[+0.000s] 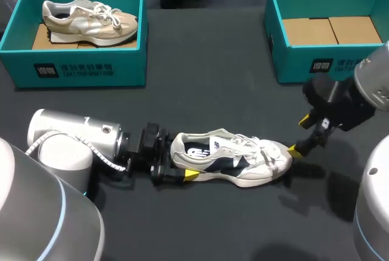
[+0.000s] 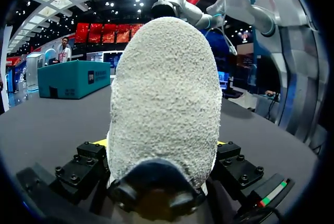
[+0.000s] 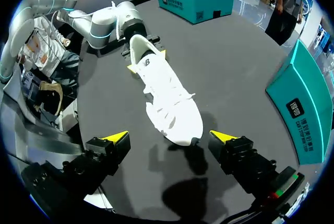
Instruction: Take the shoe out of the shoebox, open the shoe tongue, remove and reinsert the insole, then place the shoe into the shoebox
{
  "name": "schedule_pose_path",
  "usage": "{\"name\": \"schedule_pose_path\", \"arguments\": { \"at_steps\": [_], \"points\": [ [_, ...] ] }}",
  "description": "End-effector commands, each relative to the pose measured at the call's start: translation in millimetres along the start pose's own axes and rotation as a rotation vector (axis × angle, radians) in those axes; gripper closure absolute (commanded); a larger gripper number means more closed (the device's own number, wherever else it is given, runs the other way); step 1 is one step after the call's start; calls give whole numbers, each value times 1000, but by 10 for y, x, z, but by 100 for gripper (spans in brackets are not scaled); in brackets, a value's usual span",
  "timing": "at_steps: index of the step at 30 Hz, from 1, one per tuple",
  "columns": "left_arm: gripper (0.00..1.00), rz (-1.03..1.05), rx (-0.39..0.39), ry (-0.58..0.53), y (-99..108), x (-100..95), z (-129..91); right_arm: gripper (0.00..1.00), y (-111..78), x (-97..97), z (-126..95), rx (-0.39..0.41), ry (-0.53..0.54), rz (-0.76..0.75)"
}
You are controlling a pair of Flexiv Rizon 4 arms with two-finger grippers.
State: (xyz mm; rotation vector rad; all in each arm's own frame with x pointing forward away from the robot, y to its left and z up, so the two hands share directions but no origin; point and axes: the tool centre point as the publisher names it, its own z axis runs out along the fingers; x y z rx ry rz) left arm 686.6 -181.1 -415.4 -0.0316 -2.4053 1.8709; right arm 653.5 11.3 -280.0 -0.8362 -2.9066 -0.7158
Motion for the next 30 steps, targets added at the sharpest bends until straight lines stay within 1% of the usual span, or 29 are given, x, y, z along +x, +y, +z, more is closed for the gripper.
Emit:
{"name": "schedule_pose_path", "arguments": {
  "at_steps": [1, 3, 4, 5, 6, 20, 21, 22, 23, 24, 26, 27, 29, 30],
  "points": [
    [100, 0, -2, 0, 15, -26, 9, 0, 293, 170, 61, 124, -71, 117],
    [100, 0, -2, 0, 15, -26, 9, 0, 393, 238, 94, 162, -97, 195],
    [100, 0, -2, 0, 15, -26, 9, 0, 461, 282, 110, 156, -117, 206],
    [100, 0, -2, 0, 15, -26, 9, 0, 524, 324, 125, 169, -129, 211],
    [100, 0, -2, 0, 15, -26, 9, 0, 578, 363, 132, 173, -143, 192],
    [100, 0, -2, 0, 15, -26, 9, 0, 578, 363, 132, 173, -143, 192],
    [100, 0, -2, 0, 15, -26, 9, 0, 629, 382, 155, 176, -151, 173],
    [100, 0, -2, 0, 15, -26, 9, 0, 680, 401, 185, 204, -176, 195],
    [100, 0, -2, 0, 15, -26, 9, 0, 723, 415, 219, 212, -188, 215],
    [100, 0, -2, 0, 15, -26, 9, 0, 771, 449, 255, 202, -215, 243],
    [100, 0, -2, 0, 15, -26, 9, 0, 851, 497, 318, 233, -266, 333],
    [100, 0, -2, 0, 15, -26, 9, 0, 894, 524, 348, 235, -294, 370],
    [100, 0, -2, 0, 15, -26, 9, 0, 977, 564, 414, 284, -336, 462],
    [100, 0, -2, 0, 15, -26, 9, 0, 1015, 585, 440, 264, -345, 476]
  ]
}}
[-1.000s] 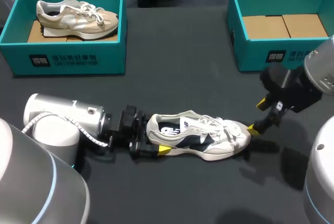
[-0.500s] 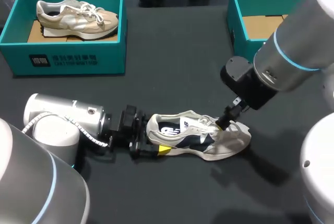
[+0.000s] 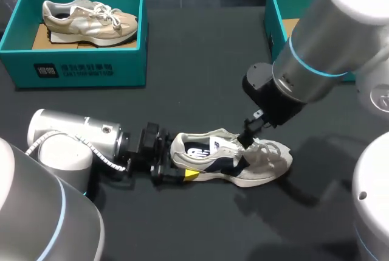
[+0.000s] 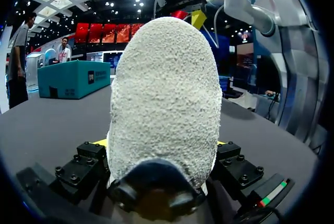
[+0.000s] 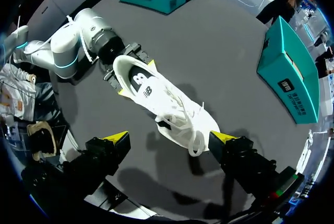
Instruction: Take the shoe out of the shoebox, open the shoe tongue, remove and reinsert the insole, then place the shoe into the shoebox
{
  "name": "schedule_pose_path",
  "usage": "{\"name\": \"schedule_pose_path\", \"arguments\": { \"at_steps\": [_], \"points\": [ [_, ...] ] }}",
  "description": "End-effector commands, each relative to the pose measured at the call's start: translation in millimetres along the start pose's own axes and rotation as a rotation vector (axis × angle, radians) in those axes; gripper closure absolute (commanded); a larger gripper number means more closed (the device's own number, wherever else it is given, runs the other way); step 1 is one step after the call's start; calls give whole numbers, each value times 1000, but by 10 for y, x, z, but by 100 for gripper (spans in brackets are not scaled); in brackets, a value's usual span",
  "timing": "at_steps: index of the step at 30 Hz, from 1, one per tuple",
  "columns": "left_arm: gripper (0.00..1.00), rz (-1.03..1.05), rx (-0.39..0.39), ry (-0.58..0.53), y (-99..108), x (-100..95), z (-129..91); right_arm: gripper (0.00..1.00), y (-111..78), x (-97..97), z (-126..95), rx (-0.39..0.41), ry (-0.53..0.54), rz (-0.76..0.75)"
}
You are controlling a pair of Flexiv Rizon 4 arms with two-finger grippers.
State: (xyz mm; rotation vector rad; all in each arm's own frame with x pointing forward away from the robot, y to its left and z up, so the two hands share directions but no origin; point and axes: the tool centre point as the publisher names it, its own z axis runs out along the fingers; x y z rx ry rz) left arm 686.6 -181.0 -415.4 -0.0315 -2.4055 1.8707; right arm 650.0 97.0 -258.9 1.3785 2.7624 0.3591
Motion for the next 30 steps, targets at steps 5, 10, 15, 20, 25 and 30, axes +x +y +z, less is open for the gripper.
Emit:
{"name": "schedule_pose_path", "arguments": {
  "at_steps": [5, 10, 15, 20, 25, 30],
  "points": [
    [100, 0, -2, 0, 16, -26, 10, 0, 432, 393, 286, 94, -182, 240],
    [100, 0, -2, 0, 16, -26, 10, 0, 432, 393, 286, 94, -182, 240],
    [100, 0, -2, 0, 16, -26, 10, 0, 432, 393, 286, 94, -182, 240],
    [100, 0, -2, 0, 16, -26, 10, 0, 551, 488, 414, 149, -270, 305],
    [100, 0, -2, 0, 16, -26, 10, 0, 615, 522, 546, 174, -310, 356],
    [100, 0, -2, 0, 16, -26, 10, 0, 595, 516, 581, 171, -360, 405]
  ]
}}
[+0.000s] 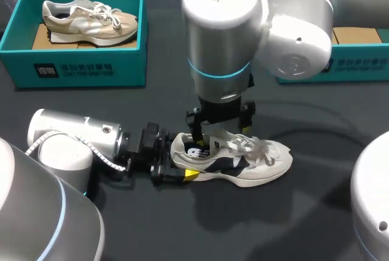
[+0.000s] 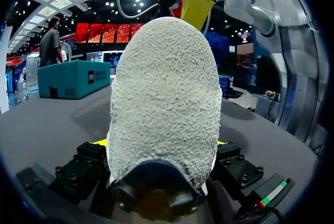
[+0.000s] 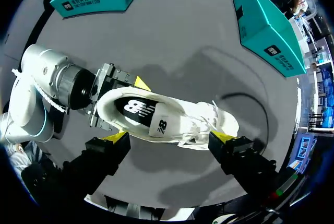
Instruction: Take the shoe out of the shoebox, open the shoe tongue, remove and reinsert the insole, then place the shoe into the shoebox
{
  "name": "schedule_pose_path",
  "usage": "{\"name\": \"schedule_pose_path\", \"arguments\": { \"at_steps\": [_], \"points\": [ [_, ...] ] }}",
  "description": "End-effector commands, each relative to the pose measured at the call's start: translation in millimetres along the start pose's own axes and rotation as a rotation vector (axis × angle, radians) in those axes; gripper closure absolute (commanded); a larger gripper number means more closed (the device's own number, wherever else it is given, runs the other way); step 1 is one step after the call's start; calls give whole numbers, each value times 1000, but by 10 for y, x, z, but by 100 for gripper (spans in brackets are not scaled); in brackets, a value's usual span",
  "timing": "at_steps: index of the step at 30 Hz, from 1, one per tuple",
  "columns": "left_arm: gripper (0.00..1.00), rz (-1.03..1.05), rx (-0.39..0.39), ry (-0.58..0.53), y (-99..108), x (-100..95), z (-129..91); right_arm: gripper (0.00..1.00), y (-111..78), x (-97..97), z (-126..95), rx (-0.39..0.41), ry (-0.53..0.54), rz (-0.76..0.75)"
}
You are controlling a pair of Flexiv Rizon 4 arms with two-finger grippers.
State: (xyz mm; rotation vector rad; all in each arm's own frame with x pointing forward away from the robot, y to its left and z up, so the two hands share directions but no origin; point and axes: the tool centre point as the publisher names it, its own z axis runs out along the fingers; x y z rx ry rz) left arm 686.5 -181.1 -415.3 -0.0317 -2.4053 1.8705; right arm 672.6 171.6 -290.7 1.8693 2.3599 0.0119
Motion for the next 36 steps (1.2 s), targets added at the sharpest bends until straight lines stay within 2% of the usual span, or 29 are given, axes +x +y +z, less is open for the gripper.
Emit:
{"name": "schedule_pose_path", "arguments": {
  "at_steps": [1, 13, 26, 36],
  "points": [
    [100, 0, -2, 0, 17, -27, 9, 0, 17, 115, 72, 0, -143, 28],
    [100, 0, -2, 0, 17, -27, 9, 0, 10, 43, 189, -7, -257, 87],
    [100, 0, -2, 0, 17, -27, 9, 0, 62, -26, 370, -8, -312, 124],
    [100, 0, -2, 0, 17, -27, 9, 0, 5, -77, 466, -11, -389, 158]
  ]
}}
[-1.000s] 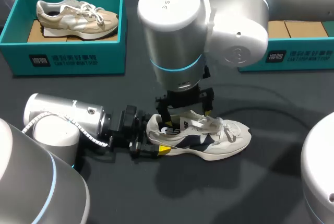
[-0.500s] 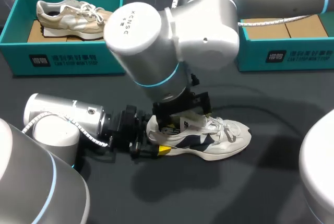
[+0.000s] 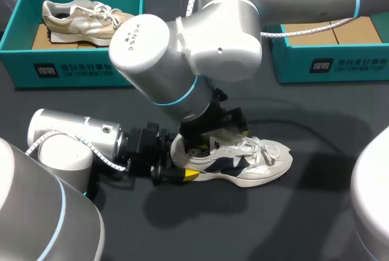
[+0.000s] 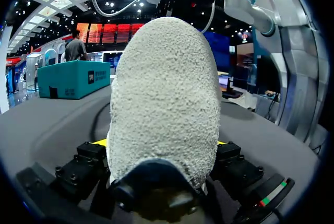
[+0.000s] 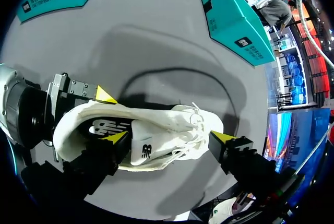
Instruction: Take the shoe out of the shoebox, open the shoe tongue, remove and reinsert the insole, then place the shoe into the shoebox
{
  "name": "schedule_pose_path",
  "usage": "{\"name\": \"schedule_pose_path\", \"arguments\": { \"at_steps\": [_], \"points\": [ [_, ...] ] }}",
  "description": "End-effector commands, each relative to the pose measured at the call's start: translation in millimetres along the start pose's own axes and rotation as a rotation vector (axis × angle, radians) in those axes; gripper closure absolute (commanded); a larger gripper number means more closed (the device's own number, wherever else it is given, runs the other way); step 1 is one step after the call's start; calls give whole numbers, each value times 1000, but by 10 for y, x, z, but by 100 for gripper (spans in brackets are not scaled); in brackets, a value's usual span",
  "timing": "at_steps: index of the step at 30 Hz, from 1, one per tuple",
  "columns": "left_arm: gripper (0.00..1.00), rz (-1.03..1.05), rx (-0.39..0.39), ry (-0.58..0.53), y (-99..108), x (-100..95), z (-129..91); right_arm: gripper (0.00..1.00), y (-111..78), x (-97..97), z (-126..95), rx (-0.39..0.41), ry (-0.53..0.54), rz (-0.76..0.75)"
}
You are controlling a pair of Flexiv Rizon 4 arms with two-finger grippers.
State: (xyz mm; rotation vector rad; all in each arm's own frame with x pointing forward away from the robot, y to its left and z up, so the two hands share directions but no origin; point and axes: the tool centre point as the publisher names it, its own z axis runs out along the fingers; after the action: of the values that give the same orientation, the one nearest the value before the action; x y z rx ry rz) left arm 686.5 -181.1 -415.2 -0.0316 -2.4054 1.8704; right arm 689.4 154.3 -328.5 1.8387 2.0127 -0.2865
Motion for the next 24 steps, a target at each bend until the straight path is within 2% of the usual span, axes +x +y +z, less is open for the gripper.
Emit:
{"name": "schedule_pose_path", "arguments": {
  "at_steps": [1, 16, 22, 24],
  "points": [
    [100, 0, -1, 0, 17, -26, 9, 0, -102, 97, 40, -13, -44, 41],
    [100, 0, -1, 0, 17, -26, 9, 0, -182, 49, 205, 6, -65, 91],
    [100, 0, -1, 0, 17, -26, 9, 0, -226, -67, 123, 27, -80, 115],
    [100, 0, -1, 0, 17, -26, 9, 5, -233, -102, 94, 34, -85, 120]
  ]
}}
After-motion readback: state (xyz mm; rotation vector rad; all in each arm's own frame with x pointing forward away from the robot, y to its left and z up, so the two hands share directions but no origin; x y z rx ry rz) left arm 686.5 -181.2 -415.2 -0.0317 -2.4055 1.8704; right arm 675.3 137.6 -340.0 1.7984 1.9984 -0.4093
